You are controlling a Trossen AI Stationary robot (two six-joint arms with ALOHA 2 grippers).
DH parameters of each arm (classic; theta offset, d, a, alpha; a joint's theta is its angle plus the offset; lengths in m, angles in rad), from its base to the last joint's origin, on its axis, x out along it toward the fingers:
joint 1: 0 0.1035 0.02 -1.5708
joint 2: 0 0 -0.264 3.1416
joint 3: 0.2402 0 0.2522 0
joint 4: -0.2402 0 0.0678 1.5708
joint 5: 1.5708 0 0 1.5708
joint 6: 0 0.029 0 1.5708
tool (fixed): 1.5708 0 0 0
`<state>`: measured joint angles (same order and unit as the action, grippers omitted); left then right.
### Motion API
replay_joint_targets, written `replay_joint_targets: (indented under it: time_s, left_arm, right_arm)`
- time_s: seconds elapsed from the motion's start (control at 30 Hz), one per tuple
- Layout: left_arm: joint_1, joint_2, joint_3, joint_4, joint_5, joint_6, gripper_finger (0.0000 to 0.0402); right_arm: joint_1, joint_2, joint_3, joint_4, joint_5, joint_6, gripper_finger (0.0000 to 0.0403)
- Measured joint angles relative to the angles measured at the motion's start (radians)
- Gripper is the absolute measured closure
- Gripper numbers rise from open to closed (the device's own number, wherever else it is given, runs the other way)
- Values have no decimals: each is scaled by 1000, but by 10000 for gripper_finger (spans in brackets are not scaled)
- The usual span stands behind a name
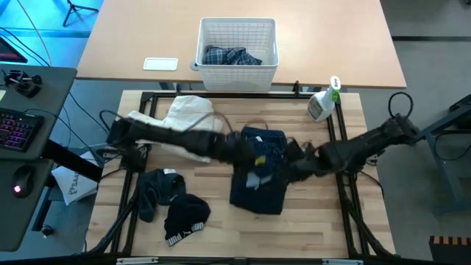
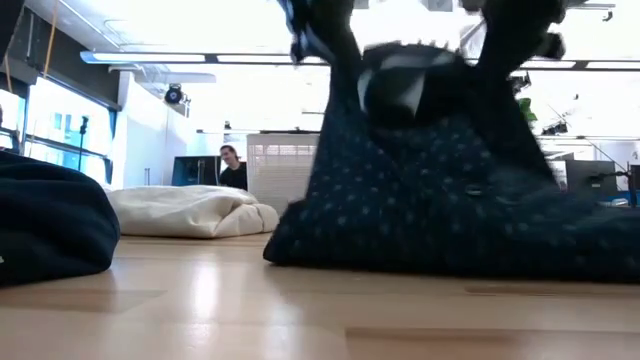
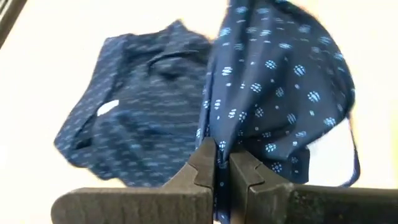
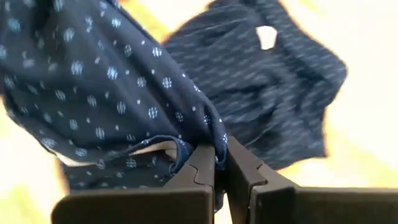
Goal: Fold laundry
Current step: Fold the navy blue polo shirt
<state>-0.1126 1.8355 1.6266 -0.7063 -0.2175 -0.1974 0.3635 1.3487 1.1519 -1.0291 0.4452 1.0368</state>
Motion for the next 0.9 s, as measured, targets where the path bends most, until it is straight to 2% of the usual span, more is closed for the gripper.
replay_joint_targets:
  time_s: [0.07, 0.23, 0.33, 0.43, 0.53, 0.67, 0.9]
  left_arm:
    - [72, 0, -27, 32, 38, -9, 401]
    - [225, 0, -40, 36, 54, -60, 401]
    - [303, 21, -39, 91, 67, -61, 401]
    - [360, 62, -39, 112, 109, -68, 401]
    - [395, 102, -39, 116, 128, -133, 397]
    - [431, 148, -42, 113, 223, -218, 366]
    - [499, 119, -42, 75, 282, -263, 286]
  right_arm:
    - [-76, -33, -49, 27, -4, -95, 400]
    - [-324, -118, -164, 156, -46, -381, 400]
    - [-474, -146, -231, 275, -123, -541, 400]
    - [-587, -147, -287, 385, -217, -631, 395]
    - [-657, -144, -342, 454, -260, -662, 386]
    - [-702, -143, -408, 475, -255, -674, 367]
    - [-770, -161, -397, 425, -255, -612, 280]
